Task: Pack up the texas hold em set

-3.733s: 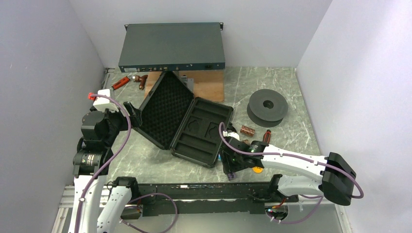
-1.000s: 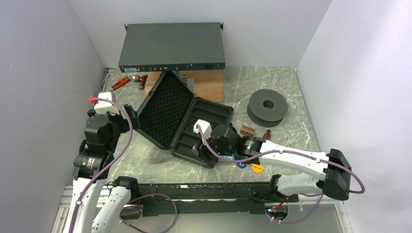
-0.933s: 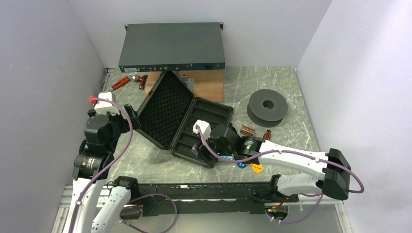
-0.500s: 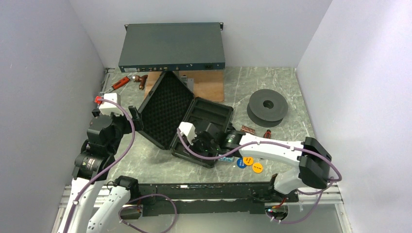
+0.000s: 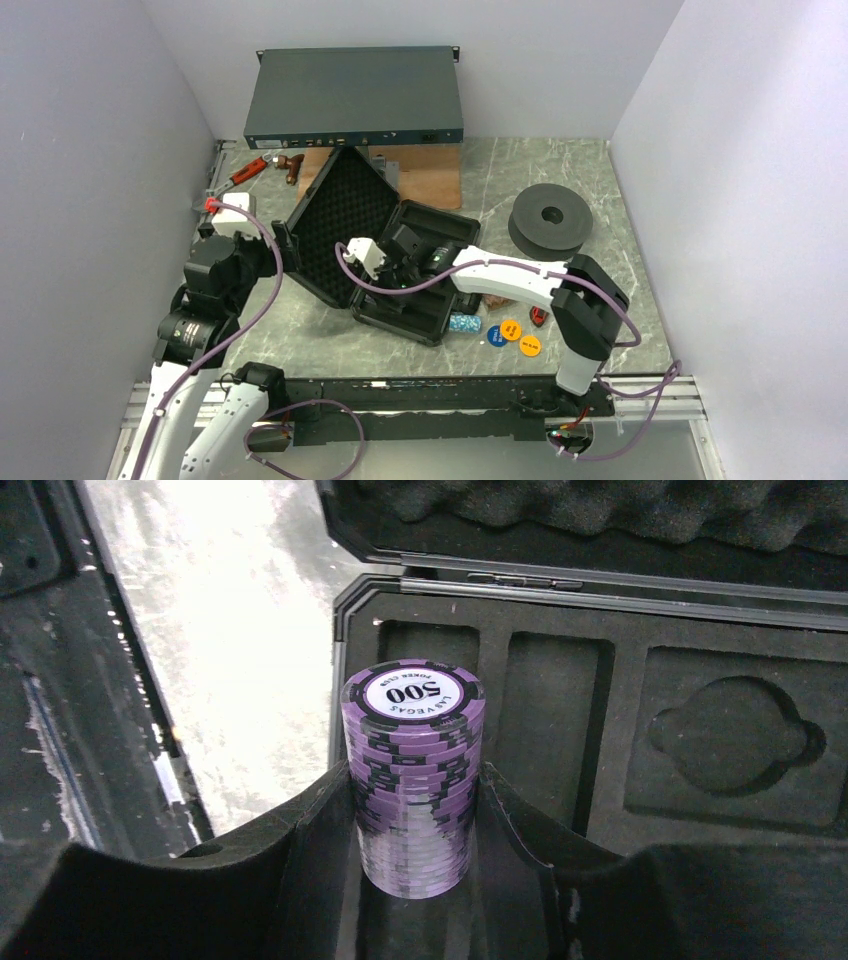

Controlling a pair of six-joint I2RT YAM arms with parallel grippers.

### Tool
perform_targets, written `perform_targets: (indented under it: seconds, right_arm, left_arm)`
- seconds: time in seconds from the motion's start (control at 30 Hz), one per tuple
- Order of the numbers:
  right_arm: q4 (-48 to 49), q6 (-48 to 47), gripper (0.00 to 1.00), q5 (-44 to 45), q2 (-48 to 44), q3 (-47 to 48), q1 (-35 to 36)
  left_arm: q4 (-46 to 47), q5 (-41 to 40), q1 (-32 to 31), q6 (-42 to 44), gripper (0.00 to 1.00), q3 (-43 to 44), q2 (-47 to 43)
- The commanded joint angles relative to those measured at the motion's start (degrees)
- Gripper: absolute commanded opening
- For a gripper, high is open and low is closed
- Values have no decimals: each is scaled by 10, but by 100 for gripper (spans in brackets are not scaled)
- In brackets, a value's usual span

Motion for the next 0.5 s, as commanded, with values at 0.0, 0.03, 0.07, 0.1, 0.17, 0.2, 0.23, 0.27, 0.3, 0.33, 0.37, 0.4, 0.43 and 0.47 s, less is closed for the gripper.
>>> perform_targets:
  seconds: [0.0,0.03,0.07,0.1,0.17,0.2,0.23,0.27,0.3,0.33,0.37,0.4,0.43,0.47]
  right_arm:
    - [-13,-30,0,-43,21,56,-13]
    - [-15,-30,0,-48,28,60,-15]
    - [-16,-31,0,-52,34,63,-17]
    - [-18,-32,0,-55,39,66,-18]
    - [-25,-35,0,-59,51,75,-19]
    - [-32,-39,0,-60,58,81,-19]
    - [-38,-41,0,-62,65,88,-19]
    - [-44,-43,0,-66,70,94,-19]
    - [-51,-45,0,-71,75,99,-19]
    - [-55,-46,0,-74,80,104,-19]
    - [-61,-47,0,-78,84,110,-19]
    - [-66,-46,0,-81,86,113,-18]
    - [-71,-45,0,-84,88,116,-18]
    - [-72,-43,0,-86,89,117,-18]
  left_arm:
    - [7,-7,-10,13,100,12,15]
    - [6,-12,-14,15,100,12,18]
    - [4,-16,-18,16,100,12,20]
    - [3,-21,-22,16,100,13,22]
    - [3,-25,-27,18,100,13,25]
    - [2,-27,-29,18,100,14,26]
    - [1,-29,-31,18,100,15,27]
    - [0,-32,-32,18,100,15,27]
    - [0,-35,-33,18,100,15,27]
    - [0,-35,-34,18,100,15,27]
    - [-1,-35,-34,18,100,15,27]
    - [0,-36,-35,18,100,15,26]
    - [-1,-37,-35,18,100,15,25]
    - [-1,-37,-36,18,100,15,25]
